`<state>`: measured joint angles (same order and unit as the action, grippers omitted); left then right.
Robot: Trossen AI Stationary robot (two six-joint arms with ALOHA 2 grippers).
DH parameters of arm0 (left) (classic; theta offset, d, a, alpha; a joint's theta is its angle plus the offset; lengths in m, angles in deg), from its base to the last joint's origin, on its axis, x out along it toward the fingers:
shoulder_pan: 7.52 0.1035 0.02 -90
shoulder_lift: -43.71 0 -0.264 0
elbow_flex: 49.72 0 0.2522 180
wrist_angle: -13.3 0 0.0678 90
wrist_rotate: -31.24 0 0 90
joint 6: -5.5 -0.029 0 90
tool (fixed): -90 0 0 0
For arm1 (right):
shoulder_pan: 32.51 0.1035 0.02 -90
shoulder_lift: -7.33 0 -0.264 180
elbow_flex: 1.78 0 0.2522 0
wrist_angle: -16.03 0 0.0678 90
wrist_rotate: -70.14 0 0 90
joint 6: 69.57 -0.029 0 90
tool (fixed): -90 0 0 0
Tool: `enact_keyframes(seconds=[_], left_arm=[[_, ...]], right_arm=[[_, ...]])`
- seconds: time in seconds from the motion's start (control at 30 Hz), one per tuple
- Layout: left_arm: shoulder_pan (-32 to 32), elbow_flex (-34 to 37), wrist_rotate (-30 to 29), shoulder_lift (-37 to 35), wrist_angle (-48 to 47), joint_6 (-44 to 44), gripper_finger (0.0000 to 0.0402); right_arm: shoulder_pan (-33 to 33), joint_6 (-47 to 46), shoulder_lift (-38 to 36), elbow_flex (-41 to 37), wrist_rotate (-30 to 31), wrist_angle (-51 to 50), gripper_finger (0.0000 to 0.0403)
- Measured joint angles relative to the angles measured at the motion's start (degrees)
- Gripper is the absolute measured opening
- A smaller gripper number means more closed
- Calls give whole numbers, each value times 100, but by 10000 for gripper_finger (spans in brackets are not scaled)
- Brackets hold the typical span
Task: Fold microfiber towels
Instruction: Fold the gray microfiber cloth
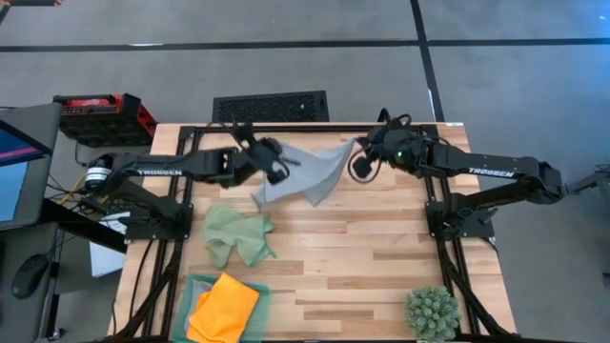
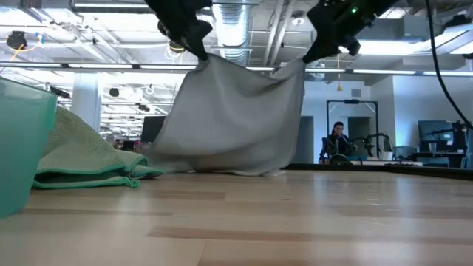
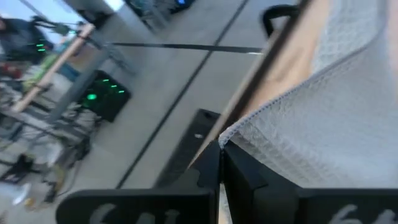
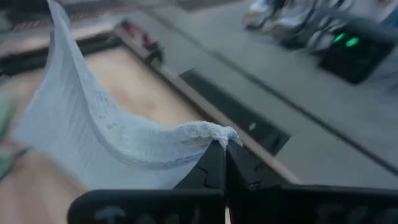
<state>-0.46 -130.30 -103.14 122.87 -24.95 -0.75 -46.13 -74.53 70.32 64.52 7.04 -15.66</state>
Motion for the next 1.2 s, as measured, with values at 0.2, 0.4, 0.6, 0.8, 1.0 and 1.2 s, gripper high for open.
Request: enact_keyframes(seconds=[0.2,0.4,0.6,0.8,1.0,1.2], left_arm=[[592,-229,6,7,726,-865,0],[558,-619,9,7,1260,-1761,0],[141,-689,20,7,800,-1803,0],[-680,-689,336,7,-370,-882,0],[-1428,-689,458,36,-1669,465,0],[-1984,-526,936,188,-2404,1734,0]], right_arm=[[-563,611,-16,389,29,357,9],[-542,986,-25,1018,38,167,9],[4,613,-16,1084,21,-1083,10],[838,-548,4,1082,21,-2591,10],[1816,-1559,4,991,18,-3154,10],[2698,-2827,10,300,-133,-3095,10]])
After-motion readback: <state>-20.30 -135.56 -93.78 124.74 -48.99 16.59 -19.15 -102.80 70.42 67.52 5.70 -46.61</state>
